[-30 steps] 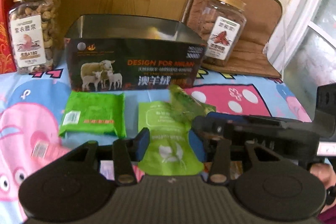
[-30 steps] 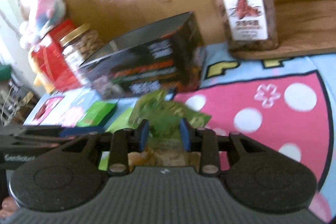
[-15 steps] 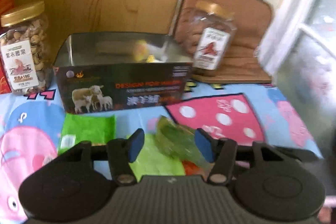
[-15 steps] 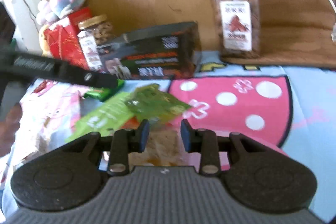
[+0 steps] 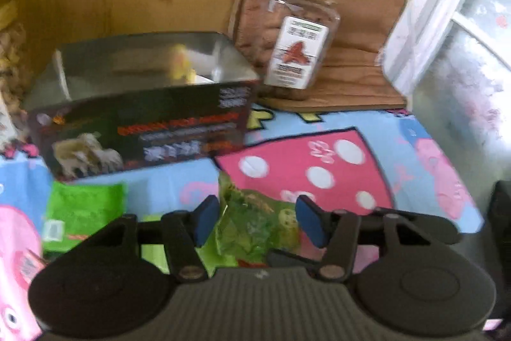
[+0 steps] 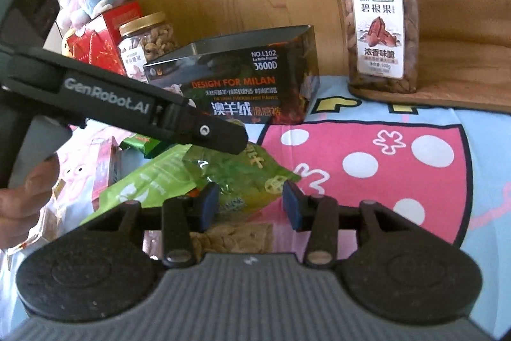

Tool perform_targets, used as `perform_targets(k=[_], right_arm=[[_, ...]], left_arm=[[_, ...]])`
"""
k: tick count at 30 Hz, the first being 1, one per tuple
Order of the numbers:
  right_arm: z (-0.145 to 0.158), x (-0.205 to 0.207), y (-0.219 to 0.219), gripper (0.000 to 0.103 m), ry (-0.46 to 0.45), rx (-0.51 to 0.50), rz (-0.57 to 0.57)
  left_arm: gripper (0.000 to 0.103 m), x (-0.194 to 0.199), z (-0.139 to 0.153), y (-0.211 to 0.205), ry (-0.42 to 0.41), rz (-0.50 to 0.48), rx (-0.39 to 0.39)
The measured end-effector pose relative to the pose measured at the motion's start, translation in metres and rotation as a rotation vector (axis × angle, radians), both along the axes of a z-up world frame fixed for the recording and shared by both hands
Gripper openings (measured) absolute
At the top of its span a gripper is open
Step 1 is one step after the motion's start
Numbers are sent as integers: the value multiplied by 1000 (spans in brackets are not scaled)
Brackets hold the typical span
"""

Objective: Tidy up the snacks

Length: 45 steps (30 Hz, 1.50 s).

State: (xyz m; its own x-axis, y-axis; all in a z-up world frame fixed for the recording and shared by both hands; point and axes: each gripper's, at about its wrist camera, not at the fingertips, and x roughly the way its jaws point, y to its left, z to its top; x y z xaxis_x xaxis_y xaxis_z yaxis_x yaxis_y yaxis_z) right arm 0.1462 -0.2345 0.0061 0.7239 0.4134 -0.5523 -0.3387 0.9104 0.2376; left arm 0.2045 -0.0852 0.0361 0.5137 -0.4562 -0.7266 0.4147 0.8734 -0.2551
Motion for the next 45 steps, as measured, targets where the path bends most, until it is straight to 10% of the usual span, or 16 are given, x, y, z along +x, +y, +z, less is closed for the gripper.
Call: perform_targets(k=[4,8,10,12,24,30,39,45], right_arm=[[0,-1,-1,48,-2,12,-2],[-1,-1,-4,55,0,38,2],[-1,-2,-3,85,0,38,22],[0,-2,3,91,1,14,40],[0,-15,21,91,-22,-29,100],[10,-68,58,91,-69,-7,362],[11,-111,52,91,-49,17,368],[2,-123,62,91,-12,-9,378]], left_arm=[[48,-4,0,5,6,27,-36],[7,-2,-2,21,56,103,-108],[7,-4,-3,31,95,104,-183],[7,-12,-3,32,84,102,-187],[7,-71,7,73,41,132,-273],[7,-128,7,111,36,151,-246],[9,-185,-17,140,76,125,-203],[50,-187,-23,136,76,127,-183]])
